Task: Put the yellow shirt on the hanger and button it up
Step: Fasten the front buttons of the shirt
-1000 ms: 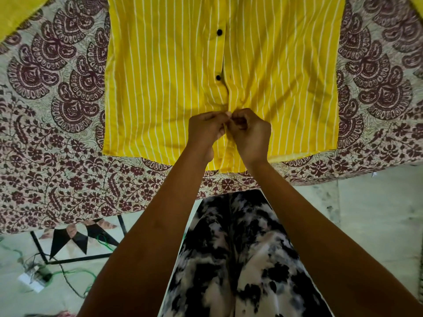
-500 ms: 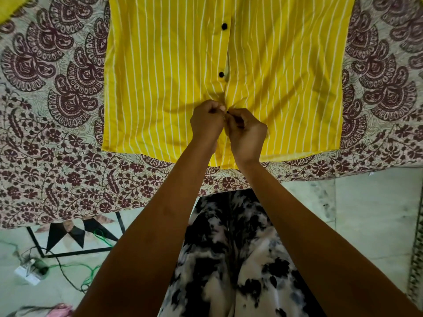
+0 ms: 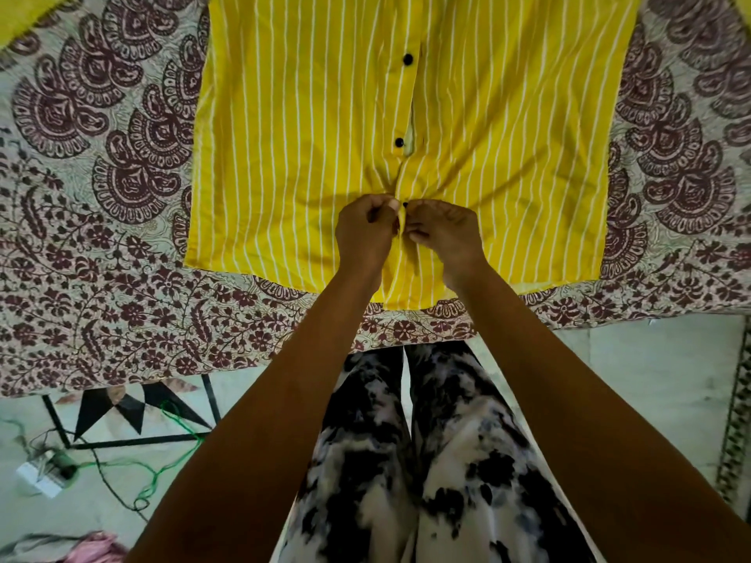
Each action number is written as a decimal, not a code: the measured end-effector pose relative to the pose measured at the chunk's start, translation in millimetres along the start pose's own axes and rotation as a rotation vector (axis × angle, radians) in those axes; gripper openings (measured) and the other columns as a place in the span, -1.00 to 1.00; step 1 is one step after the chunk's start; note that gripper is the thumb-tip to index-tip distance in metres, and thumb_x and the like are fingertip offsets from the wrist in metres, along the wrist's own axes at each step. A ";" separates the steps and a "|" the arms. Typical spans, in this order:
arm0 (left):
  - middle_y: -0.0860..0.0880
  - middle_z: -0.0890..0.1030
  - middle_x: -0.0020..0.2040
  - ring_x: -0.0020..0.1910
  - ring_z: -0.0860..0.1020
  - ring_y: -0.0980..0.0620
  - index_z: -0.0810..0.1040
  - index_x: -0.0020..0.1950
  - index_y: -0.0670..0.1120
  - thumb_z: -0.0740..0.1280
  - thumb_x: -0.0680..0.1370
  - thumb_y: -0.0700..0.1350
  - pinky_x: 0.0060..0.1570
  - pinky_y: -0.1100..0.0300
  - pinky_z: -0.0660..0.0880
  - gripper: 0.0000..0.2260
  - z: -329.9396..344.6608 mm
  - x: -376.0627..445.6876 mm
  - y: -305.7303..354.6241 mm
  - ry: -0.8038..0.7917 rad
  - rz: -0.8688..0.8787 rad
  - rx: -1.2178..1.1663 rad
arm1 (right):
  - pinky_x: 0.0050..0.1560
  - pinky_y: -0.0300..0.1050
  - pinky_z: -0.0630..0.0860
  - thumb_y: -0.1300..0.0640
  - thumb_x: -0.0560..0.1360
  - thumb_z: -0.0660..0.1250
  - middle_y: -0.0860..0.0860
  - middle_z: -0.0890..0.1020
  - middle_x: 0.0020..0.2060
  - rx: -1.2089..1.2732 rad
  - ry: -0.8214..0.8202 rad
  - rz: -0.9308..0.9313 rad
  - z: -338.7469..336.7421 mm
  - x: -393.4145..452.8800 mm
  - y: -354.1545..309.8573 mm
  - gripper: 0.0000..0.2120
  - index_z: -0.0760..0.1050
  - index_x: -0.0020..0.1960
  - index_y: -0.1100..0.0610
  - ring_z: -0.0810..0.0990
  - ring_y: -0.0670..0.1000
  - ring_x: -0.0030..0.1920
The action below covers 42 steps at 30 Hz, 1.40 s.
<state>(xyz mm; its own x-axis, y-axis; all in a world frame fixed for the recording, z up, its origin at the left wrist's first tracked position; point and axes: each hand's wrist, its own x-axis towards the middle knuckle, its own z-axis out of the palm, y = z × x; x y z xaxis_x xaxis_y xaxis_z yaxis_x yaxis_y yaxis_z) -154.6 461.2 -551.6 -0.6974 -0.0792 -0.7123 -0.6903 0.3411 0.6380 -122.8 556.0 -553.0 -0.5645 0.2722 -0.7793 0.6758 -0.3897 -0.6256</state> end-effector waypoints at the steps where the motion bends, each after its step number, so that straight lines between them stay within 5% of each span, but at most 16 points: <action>1: -0.11 0.60 -0.26 -0.20 0.55 -0.03 0.59 -0.10 -0.14 0.35 0.50 -0.14 -0.06 -0.01 0.52 -0.93 -0.1 -3.4 1.7 -0.007 0.026 0.015 | -0.34 -0.38 0.48 0.29 0.51 0.27 -0.11 0.61 -0.52 -0.012 0.000 -0.003 -0.4 0.3 -1.9 -0.79 0.55 -0.26 0.12 0.57 -0.20 -0.43; 6: -0.15 0.64 -0.13 -0.21 0.53 0.06 0.60 -0.01 -0.20 0.35 0.48 -0.23 -0.13 0.20 0.44 -0.88 -0.9 -3.4 1.6 0.032 0.078 0.128 | -0.36 -0.39 0.47 0.32 0.53 0.23 -0.13 0.57 -0.56 -0.070 0.023 -0.014 2.8 -3.0 2.8 -0.74 0.52 -0.29 0.11 0.53 -0.23 -0.47; 12: -0.03 0.42 -0.37 -0.55 0.38 0.28 0.47 -0.07 -0.14 0.22 0.56 -0.28 -0.46 0.41 0.36 -0.92 -9.4 3.4 8.4 -0.217 -0.039 0.042 | -0.33 -0.33 0.47 0.34 0.53 0.21 -0.12 0.57 -0.57 -0.068 -0.107 0.088 -7.2 -0.7 -8.6 -0.74 0.48 -0.28 0.12 0.54 -0.21 -0.47; 17: 0.04 0.45 -0.43 -0.52 0.40 0.27 0.46 -0.25 -0.06 0.23 0.56 -0.27 -0.44 0.37 0.38 -0.79 -7.5 2.7 12.7 -0.196 -0.067 0.047 | -0.32 -0.34 0.51 0.34 0.52 0.24 -0.09 0.59 -0.50 -0.059 -0.115 0.079 -9.6 -0.4 -10.5 -0.79 0.51 -0.24 0.15 0.57 -0.19 -0.44; 20: -0.06 0.43 -0.39 -0.39 0.40 0.11 0.47 -0.17 -0.11 0.31 0.48 -0.18 -0.25 0.16 0.39 -0.95 -1.1 1.4 9.5 -0.115 0.005 0.088 | -0.31 -0.32 0.52 0.36 0.48 0.29 -0.08 0.59 -0.50 -0.090 -0.062 0.009 -11.4 0.8 -7.9 -0.79 0.53 -0.27 0.13 0.57 -0.15 -0.42; 24: -0.05 0.44 -0.40 -0.34 0.40 0.03 0.46 -0.26 -0.03 0.26 0.36 -0.06 -0.18 0.06 0.38 -0.94 1.6 -0.1 3.4 -0.066 0.048 0.115 | -0.17 -0.04 0.52 0.34 0.47 0.30 0.03 0.58 -0.42 -0.291 -0.019 -0.145 -11.0 7.6 0.5 -0.83 0.54 -0.27 0.18 0.57 0.00 -0.33; 29: -0.03 0.49 -0.34 -0.33 0.38 0.03 0.55 -0.17 -0.18 0.28 0.48 -0.18 -0.25 0.16 0.31 -0.90 -0.9 0.5 -1.0 -0.023 0.163 0.234 | -0.29 -0.16 0.48 0.33 0.49 0.27 0.01 0.55 -0.47 -0.323 -0.043 -0.064 -4.9 12.6 0.0 -0.72 0.49 -0.33 0.06 0.52 -0.19 -0.49; 32: -0.06 0.54 -0.24 -0.26 0.44 0.06 0.56 -0.05 -0.27 0.27 0.52 -0.26 -0.31 0.44 0.28 -0.89 -1.7 1.3 -1.5 -0.029 0.298 0.332 | -0.43 -0.36 0.45 0.37 0.50 0.23 -0.07 0.54 -0.58 -0.221 -0.081 0.043 -7.0 10.0 -7.0 -0.72 0.48 -0.33 0.11 0.48 -0.21 -0.55; 36: -0.20 0.62 -0.17 -0.21 0.45 0.15 0.55 -0.07 -0.32 0.24 0.51 -0.30 -0.27 0.61 0.24 -0.88 -3.4 4.8 -2.8 -0.050 0.483 0.388 | -0.44 -0.37 0.47 0.37 0.51 0.23 -0.10 0.54 -0.61 -0.119 -0.108 0.106 -8.6 5.2 -13.2 -0.73 0.48 -0.32 0.14 0.51 -0.20 -0.54; 39: -0.21 0.62 -0.19 -0.26 0.40 0.26 0.55 -0.10 -0.31 0.24 0.50 -0.31 -0.28 0.60 0.22 -0.89 -4.8 4.0 -0.1 -0.037 0.513 0.393 | -0.39 -0.32 0.48 0.35 0.50 0.24 -0.07 0.56 -0.54 -0.118 -0.015 0.085 -0.9 1.9 -12.7 -0.73 0.48 -0.32 0.12 0.52 -0.15 -0.49; 42: -0.16 0.61 -0.24 -0.22 0.48 0.07 0.58 -0.14 -0.25 0.29 0.51 -0.17 -0.26 0.38 0.29 -0.84 -2.9 -0.2 1.2 0.012 0.382 0.371 | -0.26 -0.17 0.42 0.24 0.49 0.28 0.02 0.54 -0.44 -0.367 0.128 -0.197 4.9 0.7 -0.3 -0.79 0.49 -0.32 0.14 0.52 0.00 -0.37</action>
<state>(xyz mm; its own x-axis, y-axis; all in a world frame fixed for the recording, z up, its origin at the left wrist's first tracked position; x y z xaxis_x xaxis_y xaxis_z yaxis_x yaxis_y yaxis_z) -155.8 458.9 -549.8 -0.8897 0.1055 -0.4443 -0.2736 0.6559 0.7036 -125.7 552.0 -553.1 -0.6516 0.4259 -0.6276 0.6981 0.0132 -0.7159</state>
